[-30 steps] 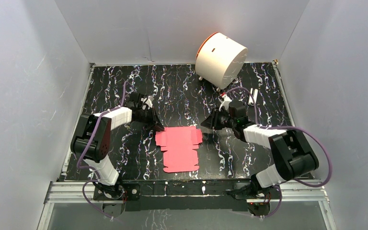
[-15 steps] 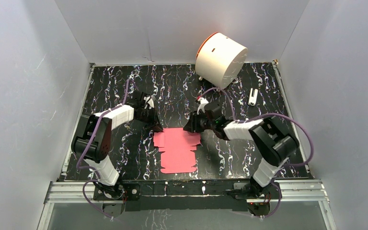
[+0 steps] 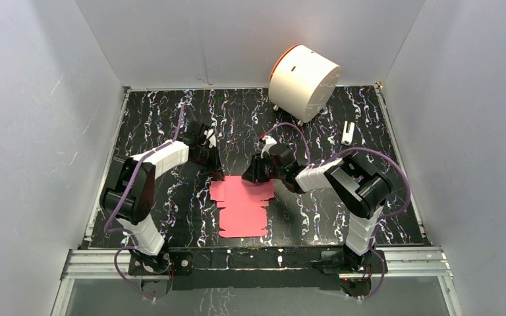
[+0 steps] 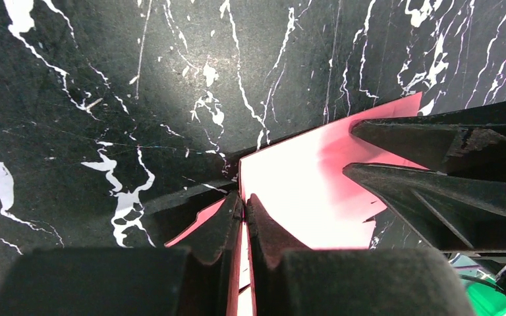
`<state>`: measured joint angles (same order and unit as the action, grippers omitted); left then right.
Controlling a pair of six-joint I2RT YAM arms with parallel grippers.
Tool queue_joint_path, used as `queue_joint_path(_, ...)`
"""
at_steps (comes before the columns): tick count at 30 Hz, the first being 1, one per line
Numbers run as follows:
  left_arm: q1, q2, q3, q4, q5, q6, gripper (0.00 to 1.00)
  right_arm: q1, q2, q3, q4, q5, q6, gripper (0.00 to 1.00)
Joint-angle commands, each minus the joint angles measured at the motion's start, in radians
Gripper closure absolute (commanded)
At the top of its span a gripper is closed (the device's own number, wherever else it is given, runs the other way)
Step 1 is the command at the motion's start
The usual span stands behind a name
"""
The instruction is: Fold the paper box
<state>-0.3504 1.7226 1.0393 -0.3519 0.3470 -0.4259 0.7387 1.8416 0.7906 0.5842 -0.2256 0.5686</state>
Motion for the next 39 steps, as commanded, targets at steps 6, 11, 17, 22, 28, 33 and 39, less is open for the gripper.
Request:
queue_joint_path(6,-0.06,-0.019,0.074,-0.056,-0.001,-0.008,0.85,0.029,0.035,0.016,0.019,0.083,-0.009,0.58)
queue_joint_path(11,-0.084,-0.011,0.08,-0.057,0.0,-0.02,0.82,0.036,0.039,0.013,0.015,0.108,-0.012,0.58)
queue_joint_path(17,-0.102,0.009,0.07,-0.048,-0.013,-0.032,0.82,0.039,0.039,0.007,0.015,0.123,-0.015,0.58)
queue_joint_path(22,-0.102,-0.016,0.052,-0.036,-0.057,-0.041,0.82,0.04,0.017,0.011,0.013,0.121,-0.025,0.58)
queue_joint_path(28,-0.093,-0.157,0.033,-0.062,-0.161,-0.048,0.76,0.04,-0.082,0.036,-0.037,0.113,-0.051,0.58)
queue_joint_path(33,-0.085,-0.283,-0.03,-0.086,-0.174,-0.083,0.68,0.041,-0.177,0.016,-0.087,0.101,-0.068,0.56)
queue_joint_path(39,-0.082,-0.444,-0.172,-0.103,-0.17,-0.154,0.56,0.04,-0.296,-0.059,-0.143,0.095,-0.057,0.47)
